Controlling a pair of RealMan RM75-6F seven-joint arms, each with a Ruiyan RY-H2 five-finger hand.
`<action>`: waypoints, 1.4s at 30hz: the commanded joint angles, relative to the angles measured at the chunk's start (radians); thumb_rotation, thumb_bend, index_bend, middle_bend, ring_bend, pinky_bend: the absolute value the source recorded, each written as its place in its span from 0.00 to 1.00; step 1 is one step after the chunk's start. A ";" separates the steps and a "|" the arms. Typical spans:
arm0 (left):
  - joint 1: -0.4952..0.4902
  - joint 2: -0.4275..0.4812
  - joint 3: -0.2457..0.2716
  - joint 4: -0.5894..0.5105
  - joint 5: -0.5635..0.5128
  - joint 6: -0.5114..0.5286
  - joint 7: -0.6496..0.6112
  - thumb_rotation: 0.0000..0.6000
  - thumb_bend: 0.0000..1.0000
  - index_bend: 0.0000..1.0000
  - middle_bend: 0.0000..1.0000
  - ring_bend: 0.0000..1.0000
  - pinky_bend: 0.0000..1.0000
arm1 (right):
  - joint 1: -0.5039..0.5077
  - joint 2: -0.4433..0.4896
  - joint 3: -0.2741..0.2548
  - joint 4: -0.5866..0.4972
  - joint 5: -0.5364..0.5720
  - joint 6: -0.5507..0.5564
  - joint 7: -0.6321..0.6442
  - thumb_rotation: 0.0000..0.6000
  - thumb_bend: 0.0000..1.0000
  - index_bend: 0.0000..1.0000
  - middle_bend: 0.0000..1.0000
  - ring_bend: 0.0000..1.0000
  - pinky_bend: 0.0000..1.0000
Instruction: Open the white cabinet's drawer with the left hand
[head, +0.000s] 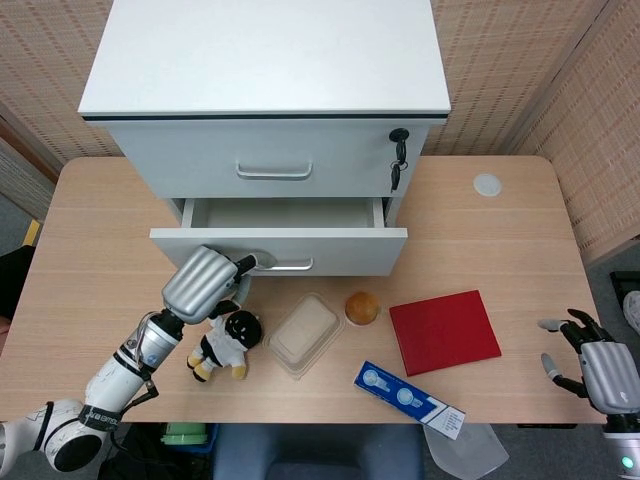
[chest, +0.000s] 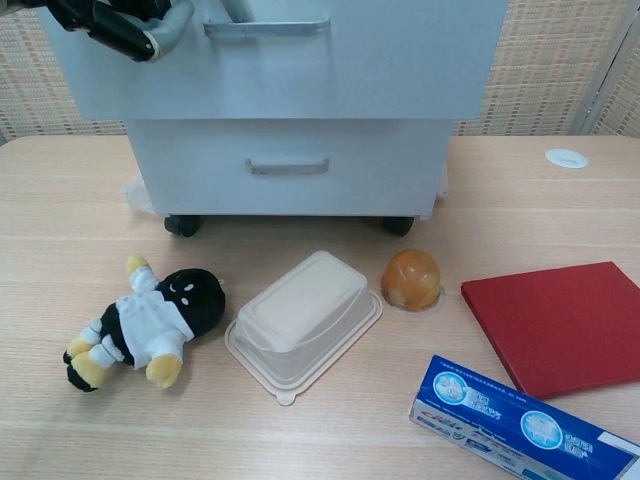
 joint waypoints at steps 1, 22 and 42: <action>0.012 0.010 0.009 -0.019 0.017 0.010 -0.005 1.00 0.72 0.32 1.00 1.00 1.00 | 0.000 -0.001 0.000 0.000 0.000 -0.001 0.000 1.00 0.33 0.32 0.38 0.32 0.33; 0.077 0.061 0.064 -0.104 0.124 0.046 -0.016 1.00 0.72 0.32 1.00 1.00 1.00 | 0.000 0.001 -0.002 -0.002 -0.003 -0.001 0.000 1.00 0.33 0.32 0.38 0.32 0.33; 0.171 0.091 0.098 -0.136 0.295 0.169 -0.105 1.00 0.72 0.32 1.00 0.96 1.00 | -0.004 -0.005 0.000 0.001 -0.016 0.021 0.006 1.00 0.33 0.32 0.38 0.32 0.33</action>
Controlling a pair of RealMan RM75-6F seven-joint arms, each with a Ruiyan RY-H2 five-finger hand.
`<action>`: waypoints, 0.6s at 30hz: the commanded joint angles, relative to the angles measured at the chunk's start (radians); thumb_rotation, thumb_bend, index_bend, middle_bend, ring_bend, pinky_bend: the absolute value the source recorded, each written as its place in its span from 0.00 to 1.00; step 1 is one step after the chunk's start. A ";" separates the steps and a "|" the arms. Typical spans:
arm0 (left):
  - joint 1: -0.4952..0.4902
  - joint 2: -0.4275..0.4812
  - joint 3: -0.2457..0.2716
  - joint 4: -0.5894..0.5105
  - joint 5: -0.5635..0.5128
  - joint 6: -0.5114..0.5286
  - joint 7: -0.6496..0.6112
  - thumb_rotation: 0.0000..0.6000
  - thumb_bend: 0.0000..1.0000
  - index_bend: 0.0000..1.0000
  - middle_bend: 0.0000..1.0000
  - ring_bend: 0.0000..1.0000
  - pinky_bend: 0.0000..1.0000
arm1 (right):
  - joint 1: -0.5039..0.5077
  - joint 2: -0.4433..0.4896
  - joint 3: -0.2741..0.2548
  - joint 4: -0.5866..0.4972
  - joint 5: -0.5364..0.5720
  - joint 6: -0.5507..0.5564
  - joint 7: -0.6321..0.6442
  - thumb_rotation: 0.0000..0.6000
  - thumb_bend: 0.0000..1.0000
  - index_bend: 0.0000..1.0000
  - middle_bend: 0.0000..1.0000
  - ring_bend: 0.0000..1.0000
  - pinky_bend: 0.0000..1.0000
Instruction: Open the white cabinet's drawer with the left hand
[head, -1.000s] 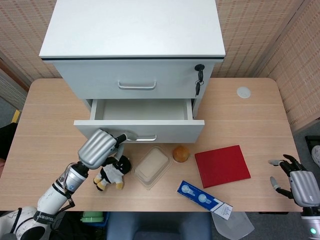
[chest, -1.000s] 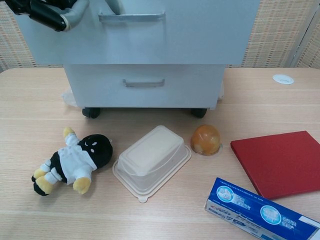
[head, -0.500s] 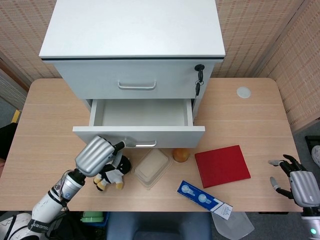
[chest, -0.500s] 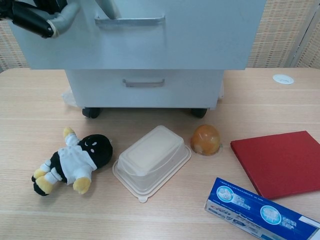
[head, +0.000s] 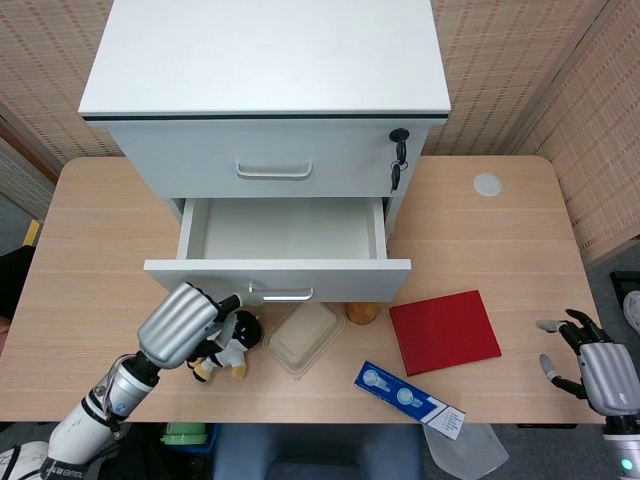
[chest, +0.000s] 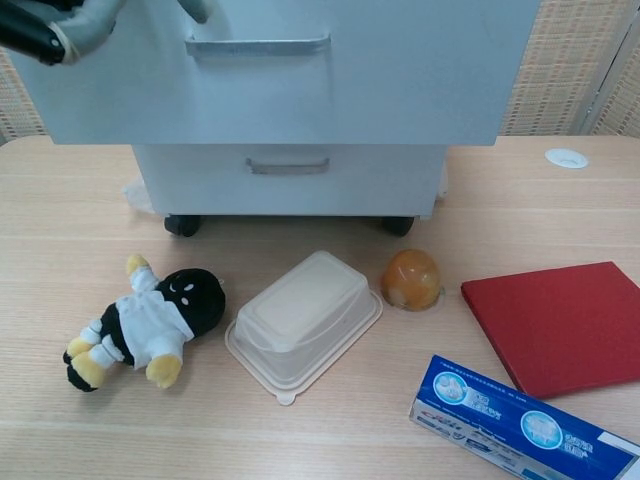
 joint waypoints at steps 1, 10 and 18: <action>0.029 0.002 -0.001 0.010 0.049 0.051 -0.038 1.00 0.72 0.33 1.00 0.96 1.00 | 0.001 -0.002 0.002 0.002 0.000 0.001 -0.001 1.00 0.33 0.32 0.38 0.32 0.33; 0.164 0.016 0.051 0.087 0.113 0.218 -0.099 1.00 0.72 0.58 0.94 0.86 1.00 | 0.012 0.003 0.006 -0.005 0.011 -0.023 -0.007 1.00 0.33 0.32 0.38 0.32 0.33; 0.290 0.000 0.087 0.225 0.005 0.306 -0.137 1.00 0.72 0.70 0.92 0.82 1.00 | 0.022 0.013 0.014 -0.015 0.029 -0.045 -0.012 1.00 0.33 0.32 0.38 0.32 0.33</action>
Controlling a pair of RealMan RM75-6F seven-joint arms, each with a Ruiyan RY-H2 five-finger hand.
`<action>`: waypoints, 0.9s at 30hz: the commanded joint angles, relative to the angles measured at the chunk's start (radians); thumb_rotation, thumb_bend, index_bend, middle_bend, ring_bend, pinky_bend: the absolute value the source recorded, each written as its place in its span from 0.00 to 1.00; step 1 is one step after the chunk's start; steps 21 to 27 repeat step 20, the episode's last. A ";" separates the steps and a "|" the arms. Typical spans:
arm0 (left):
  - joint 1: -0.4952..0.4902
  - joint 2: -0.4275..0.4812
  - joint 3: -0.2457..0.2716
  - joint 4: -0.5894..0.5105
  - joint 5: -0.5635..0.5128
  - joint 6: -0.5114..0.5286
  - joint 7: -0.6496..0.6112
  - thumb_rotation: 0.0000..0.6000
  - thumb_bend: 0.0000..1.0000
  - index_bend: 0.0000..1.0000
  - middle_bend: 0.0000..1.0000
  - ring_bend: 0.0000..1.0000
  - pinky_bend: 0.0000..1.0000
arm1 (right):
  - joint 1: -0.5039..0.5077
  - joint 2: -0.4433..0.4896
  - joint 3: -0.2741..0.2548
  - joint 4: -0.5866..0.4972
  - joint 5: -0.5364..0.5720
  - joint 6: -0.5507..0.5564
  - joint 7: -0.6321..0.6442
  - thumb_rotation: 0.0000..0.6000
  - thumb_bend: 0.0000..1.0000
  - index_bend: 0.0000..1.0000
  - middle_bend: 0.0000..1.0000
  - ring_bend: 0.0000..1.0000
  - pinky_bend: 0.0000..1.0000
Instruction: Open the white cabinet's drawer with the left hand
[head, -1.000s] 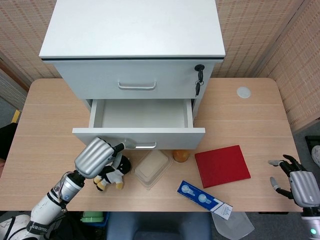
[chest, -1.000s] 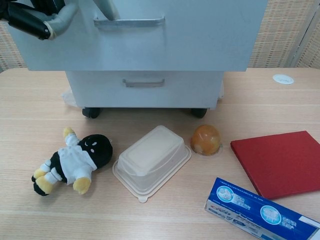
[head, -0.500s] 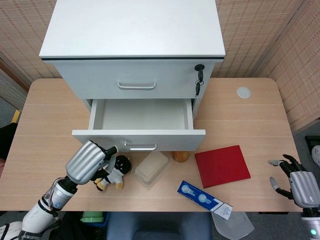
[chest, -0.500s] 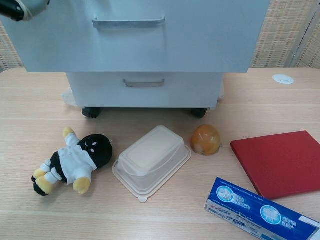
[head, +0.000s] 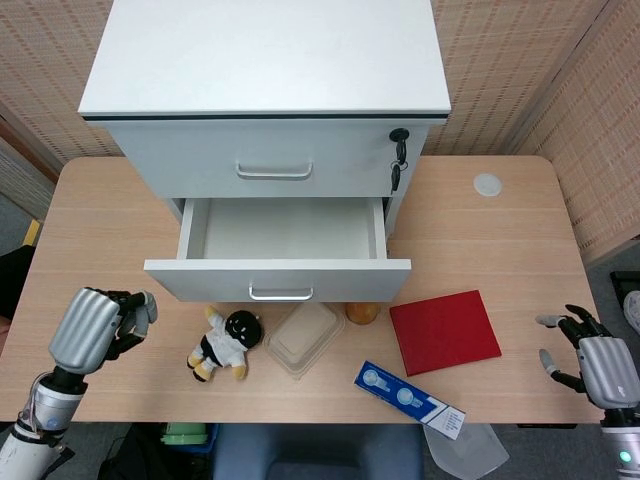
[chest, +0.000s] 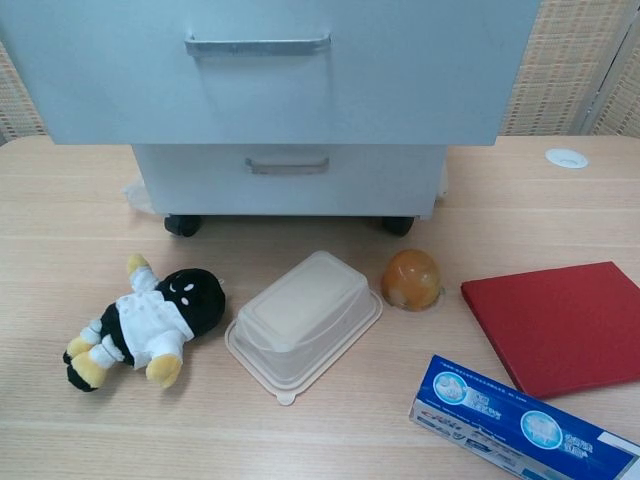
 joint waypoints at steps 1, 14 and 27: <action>0.056 -0.014 0.025 0.065 -0.067 0.024 -0.033 1.00 0.72 0.69 0.92 0.82 1.00 | 0.005 0.003 0.003 -0.004 0.006 -0.009 -0.004 1.00 0.33 0.32 0.38 0.32 0.33; 0.191 -0.158 0.049 0.329 -0.191 0.084 0.126 1.00 0.38 0.32 0.45 0.37 0.39 | 0.045 0.003 0.015 -0.028 0.013 -0.059 -0.032 1.00 0.33 0.32 0.37 0.32 0.33; 0.218 -0.194 0.052 0.372 -0.197 0.080 0.129 1.00 0.37 0.31 0.41 0.34 0.36 | 0.051 0.000 0.019 -0.031 0.005 -0.051 -0.037 1.00 0.32 0.32 0.37 0.32 0.33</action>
